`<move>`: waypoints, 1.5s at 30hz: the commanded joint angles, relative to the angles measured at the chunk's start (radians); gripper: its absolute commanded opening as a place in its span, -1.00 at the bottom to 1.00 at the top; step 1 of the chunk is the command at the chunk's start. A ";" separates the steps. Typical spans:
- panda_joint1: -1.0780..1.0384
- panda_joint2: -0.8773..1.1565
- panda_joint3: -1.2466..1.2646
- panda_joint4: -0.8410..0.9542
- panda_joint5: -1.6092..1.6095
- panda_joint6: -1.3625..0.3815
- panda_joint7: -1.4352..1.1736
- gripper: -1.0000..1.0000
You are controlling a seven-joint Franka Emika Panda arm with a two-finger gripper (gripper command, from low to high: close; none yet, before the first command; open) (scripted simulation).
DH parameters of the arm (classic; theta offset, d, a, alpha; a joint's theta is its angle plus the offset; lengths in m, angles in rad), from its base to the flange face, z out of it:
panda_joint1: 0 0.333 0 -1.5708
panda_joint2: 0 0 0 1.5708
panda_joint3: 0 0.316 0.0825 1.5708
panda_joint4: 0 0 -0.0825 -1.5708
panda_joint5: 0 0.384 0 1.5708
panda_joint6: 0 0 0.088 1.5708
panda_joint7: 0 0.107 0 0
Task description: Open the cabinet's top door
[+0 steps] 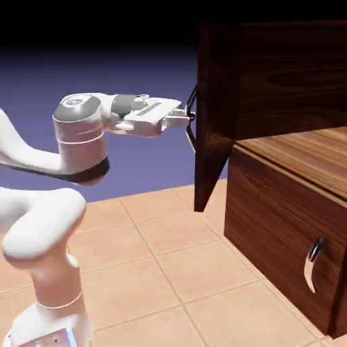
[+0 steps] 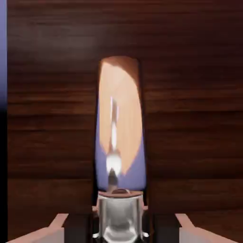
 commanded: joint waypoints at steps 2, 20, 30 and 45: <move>0.055 -0.051 0.031 -0.018 0.070 -0.086 -0.045 -1.00; 0.344 -0.234 0.596 0.109 0.606 -0.864 -0.156 -1.00; 0.183 -0.168 0.872 0.447 0.809 -1.271 -0.165 -1.00; -0.191 -0.118 1.027 0.976 0.901 -1.707 -0.227 -1.00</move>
